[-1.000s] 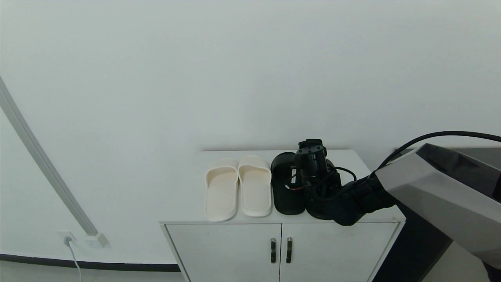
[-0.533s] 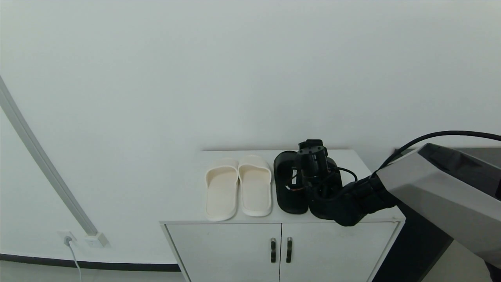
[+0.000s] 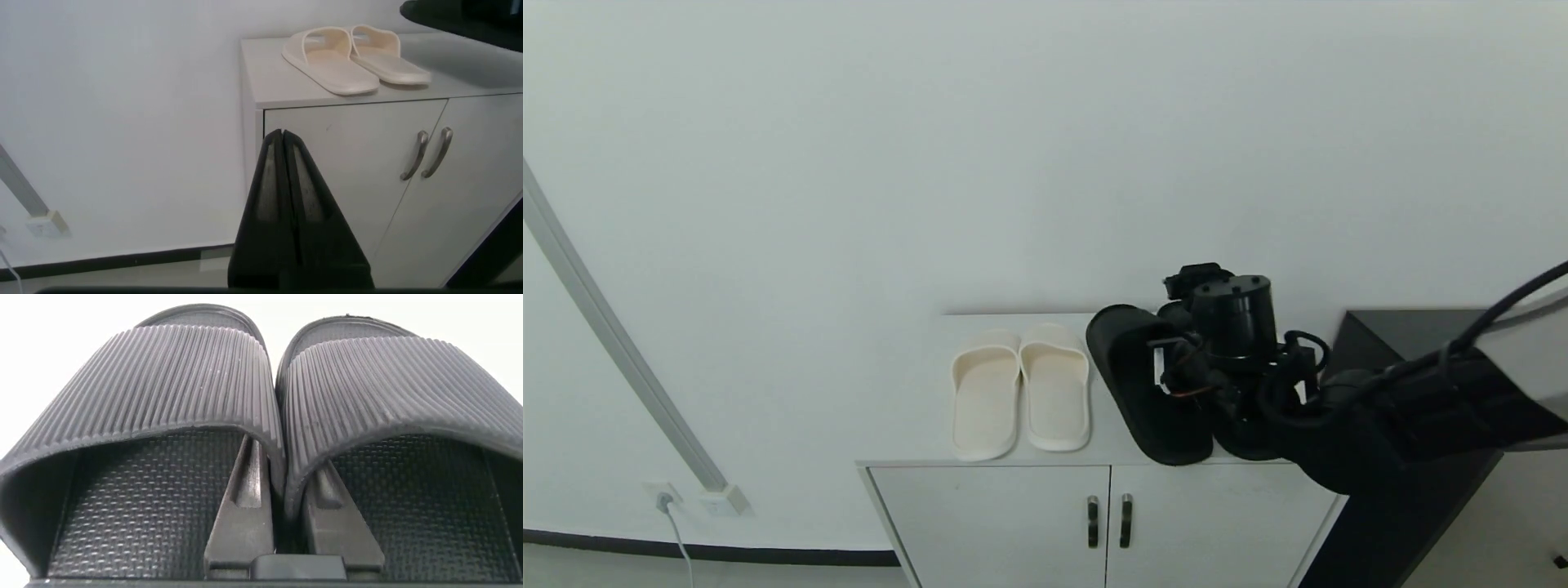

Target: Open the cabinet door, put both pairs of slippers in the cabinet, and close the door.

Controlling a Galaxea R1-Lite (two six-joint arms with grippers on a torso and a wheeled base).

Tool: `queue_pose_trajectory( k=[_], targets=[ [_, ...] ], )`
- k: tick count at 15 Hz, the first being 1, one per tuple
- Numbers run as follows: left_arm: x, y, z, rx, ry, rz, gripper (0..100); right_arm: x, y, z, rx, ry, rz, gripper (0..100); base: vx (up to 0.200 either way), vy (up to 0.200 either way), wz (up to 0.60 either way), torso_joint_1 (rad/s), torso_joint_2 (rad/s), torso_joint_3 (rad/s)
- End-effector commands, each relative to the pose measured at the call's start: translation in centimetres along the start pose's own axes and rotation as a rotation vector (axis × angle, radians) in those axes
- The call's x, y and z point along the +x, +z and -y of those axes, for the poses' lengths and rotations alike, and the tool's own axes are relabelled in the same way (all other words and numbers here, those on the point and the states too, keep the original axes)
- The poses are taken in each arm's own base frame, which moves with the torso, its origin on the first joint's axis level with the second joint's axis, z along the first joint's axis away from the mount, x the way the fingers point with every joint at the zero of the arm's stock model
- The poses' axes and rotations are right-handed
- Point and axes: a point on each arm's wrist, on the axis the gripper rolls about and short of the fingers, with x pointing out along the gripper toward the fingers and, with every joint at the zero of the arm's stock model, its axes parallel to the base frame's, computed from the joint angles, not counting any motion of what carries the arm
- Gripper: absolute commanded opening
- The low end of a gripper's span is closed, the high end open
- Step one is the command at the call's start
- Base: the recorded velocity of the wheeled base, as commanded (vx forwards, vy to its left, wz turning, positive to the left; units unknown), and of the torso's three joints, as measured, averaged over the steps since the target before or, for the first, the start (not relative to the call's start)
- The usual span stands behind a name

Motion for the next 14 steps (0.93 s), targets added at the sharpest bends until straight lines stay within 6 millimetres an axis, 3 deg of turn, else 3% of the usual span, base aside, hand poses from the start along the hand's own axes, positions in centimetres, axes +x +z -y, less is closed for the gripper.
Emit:
queue_pose_trajectory(
  k=[1, 4, 8, 14],
  targets=[
    [0.0, 0.0, 0.0, 0.001, 0.0, -0.001, 0, -6.8, 1.3, 0.9, -0.016, 0.158, 0.02, 0, 0.0, 0.0, 0.0, 0.0, 0.0, 0.0],
    [0.0, 0.0, 0.0, 0.001, 0.0, -0.001, 0, -10.8, 0.7, 1.6, -0.039, 0.29, 0.002, 0, 0.0, 0.0, 0.0, 0.0, 0.0, 0.0],
    [0.0, 0.0, 0.0, 0.001, -0.002, -0.001, 0, -13.6, 0.2, 3.0, -0.044, 0.41, -0.022, 0, 0.0, 0.0, 0.0, 0.0, 0.0, 0.0],
    [0.0, 0.0, 0.0, 0.001, -0.002, -0.001, 0, -13.7, -0.8, 2.9, -0.061, 0.436, -0.054, 0, 0.0, 0.0, 0.0, 0.0, 0.0, 0.0]
  ],
)
